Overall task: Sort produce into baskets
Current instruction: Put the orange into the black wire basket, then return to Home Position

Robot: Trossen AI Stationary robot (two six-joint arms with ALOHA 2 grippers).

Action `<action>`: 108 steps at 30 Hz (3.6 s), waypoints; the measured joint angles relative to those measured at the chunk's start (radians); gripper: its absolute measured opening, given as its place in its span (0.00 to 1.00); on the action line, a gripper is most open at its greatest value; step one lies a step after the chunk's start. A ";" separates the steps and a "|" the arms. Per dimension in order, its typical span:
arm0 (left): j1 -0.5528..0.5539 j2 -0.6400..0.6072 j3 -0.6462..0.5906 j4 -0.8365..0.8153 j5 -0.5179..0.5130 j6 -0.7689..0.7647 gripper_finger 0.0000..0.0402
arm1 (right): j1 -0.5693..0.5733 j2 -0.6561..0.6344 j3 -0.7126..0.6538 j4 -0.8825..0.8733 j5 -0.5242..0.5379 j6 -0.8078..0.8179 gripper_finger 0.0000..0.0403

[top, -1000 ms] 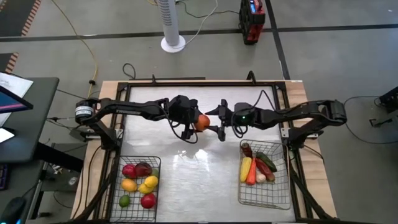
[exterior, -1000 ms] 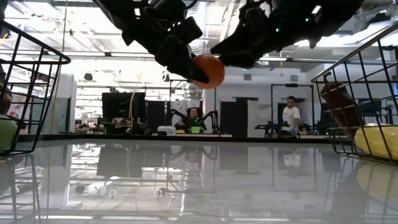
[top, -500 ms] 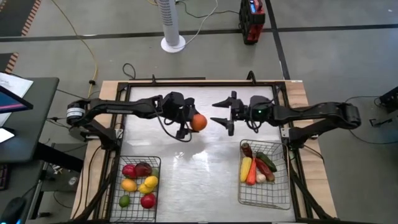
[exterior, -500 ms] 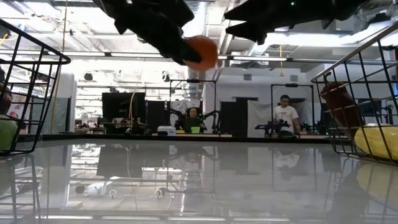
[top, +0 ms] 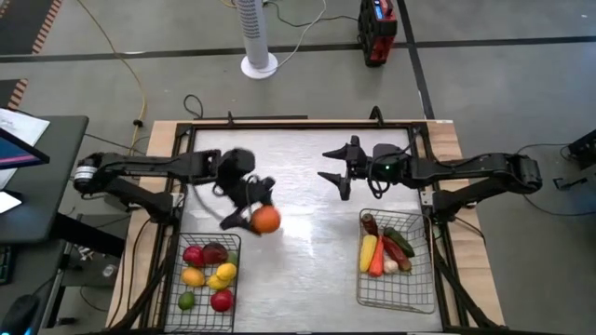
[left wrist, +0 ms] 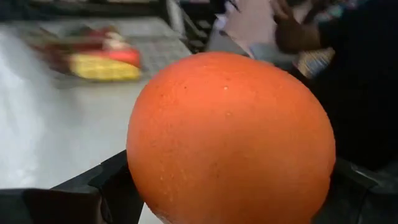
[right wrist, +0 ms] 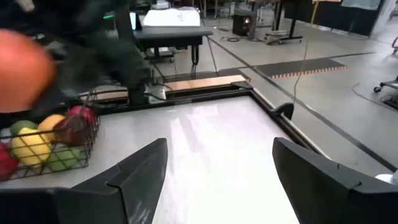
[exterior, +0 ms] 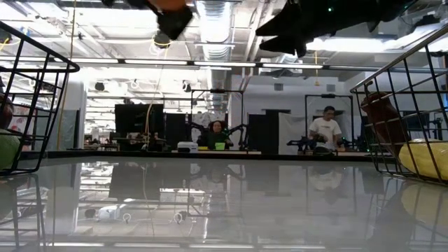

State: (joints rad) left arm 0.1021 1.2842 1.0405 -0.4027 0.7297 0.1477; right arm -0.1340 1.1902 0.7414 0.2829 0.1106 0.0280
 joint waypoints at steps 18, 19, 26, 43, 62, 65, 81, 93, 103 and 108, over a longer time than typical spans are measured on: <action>-0.460 -0.141 0.000 -0.615 -0.368 -0.555 0.81 | 0.004 -0.008 0.000 -0.047 0.003 0.051 0.79; -0.476 -0.143 0.000 -0.651 -0.404 -0.607 0.81 | 0.005 -0.007 0.000 -0.047 0.003 0.055 0.79; -0.573 -0.126 -0.001 -0.867 -0.566 -0.924 0.87 | 0.017 -0.007 0.000 -0.021 0.003 0.054 0.79; -0.638 -0.220 -0.001 -0.687 -0.719 -0.796 0.98 | -0.018 -0.043 0.000 -0.049 -0.004 0.096 0.79; -0.535 -0.433 -0.163 -0.159 -1.173 -0.326 0.98 | -0.181 -0.206 -0.283 0.242 -0.113 0.178 0.79; -0.469 -0.479 -0.271 -0.012 -1.111 -0.259 0.98 | -0.216 -0.273 -0.350 0.303 -0.173 0.210 0.79; -0.320 -0.930 -0.638 0.339 -1.075 -0.159 0.98 | -0.285 -0.676 -0.541 0.294 -0.160 0.208 0.79; -0.320 -1.147 -0.766 0.371 -1.064 -0.150 0.98 | -0.335 -0.882 -0.586 0.162 -0.131 0.156 0.79; -0.320 -1.268 -0.825 0.372 -0.996 -0.126 0.98 | -0.335 -1.075 -0.585 -0.027 -0.061 0.145 0.79; -0.320 -1.280 -0.865 0.426 -0.955 -0.127 0.98 | -0.335 -1.165 -0.585 -0.126 -0.061 0.135 0.79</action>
State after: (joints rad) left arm -0.2180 0.0038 0.1757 0.0230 -0.2255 0.0209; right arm -0.4686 0.0248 0.1566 0.1567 0.0496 0.1627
